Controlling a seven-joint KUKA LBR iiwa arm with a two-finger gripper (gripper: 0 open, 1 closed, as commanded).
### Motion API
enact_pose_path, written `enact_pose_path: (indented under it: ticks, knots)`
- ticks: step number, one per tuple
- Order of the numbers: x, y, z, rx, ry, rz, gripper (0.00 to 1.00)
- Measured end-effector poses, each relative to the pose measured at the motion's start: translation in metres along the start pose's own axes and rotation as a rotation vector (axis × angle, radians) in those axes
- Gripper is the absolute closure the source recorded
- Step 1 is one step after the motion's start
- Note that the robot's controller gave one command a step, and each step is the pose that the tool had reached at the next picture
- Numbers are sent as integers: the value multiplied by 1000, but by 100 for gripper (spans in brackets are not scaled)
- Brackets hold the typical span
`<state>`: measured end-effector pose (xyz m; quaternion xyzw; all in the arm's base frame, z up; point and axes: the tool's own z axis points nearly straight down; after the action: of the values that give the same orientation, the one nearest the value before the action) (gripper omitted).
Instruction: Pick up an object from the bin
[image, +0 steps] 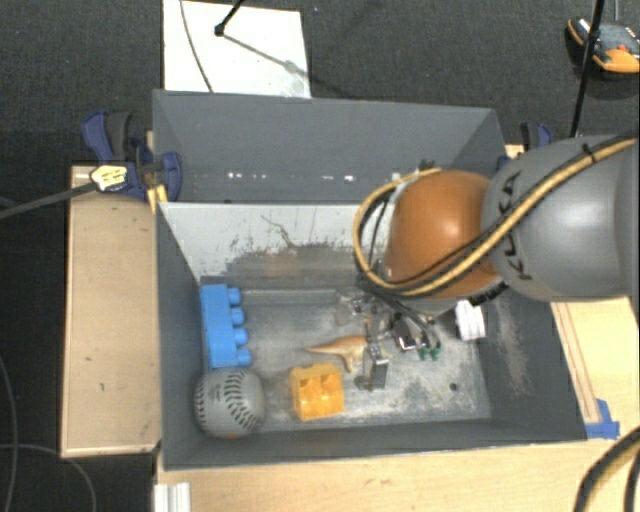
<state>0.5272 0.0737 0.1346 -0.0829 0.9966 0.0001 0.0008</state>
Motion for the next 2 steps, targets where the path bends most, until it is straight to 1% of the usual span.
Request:
enact_pose_path:
  ticks: [1, 2]
  knots:
    - [-3, -6, 26, 0, -1, -31, 0]
    - [-13, -19, 38, 0, -1, -55, 0]
